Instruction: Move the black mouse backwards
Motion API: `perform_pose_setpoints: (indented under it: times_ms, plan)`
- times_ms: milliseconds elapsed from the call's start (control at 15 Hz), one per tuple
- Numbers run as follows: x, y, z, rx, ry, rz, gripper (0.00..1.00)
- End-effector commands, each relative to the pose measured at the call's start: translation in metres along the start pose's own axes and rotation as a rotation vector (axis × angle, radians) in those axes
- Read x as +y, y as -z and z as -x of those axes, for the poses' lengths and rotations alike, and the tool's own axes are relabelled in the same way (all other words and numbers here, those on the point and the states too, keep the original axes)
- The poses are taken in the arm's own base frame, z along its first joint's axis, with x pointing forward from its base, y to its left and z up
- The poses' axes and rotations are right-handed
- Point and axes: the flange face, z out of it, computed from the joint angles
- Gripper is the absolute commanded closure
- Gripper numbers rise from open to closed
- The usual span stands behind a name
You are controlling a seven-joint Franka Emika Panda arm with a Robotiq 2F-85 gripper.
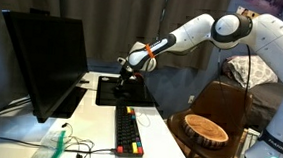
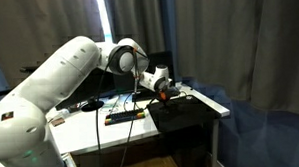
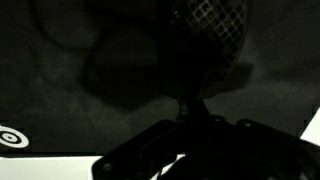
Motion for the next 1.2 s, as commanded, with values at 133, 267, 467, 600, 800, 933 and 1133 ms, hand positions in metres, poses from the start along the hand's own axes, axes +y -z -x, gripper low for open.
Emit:
perform_pose_setpoints:
  times_ms: [133,267,467,600,800,933,1133]
  plan:
    - [0.002,0.01,-0.001,-0.052,-0.009,0.009,1.0]
    - [0.003,0.012,0.0,-0.064,-0.015,0.004,1.0]
    - [0.003,0.013,0.002,-0.08,-0.026,-0.005,1.0]
    - [0.003,0.014,0.003,-0.088,-0.031,-0.01,1.0]
    - [0.003,0.016,0.003,-0.101,-0.037,-0.016,1.0]
    - [0.003,0.019,0.004,-0.111,-0.037,-0.019,1.0]
    - [0.003,0.02,0.005,-0.124,-0.035,-0.029,1.0]
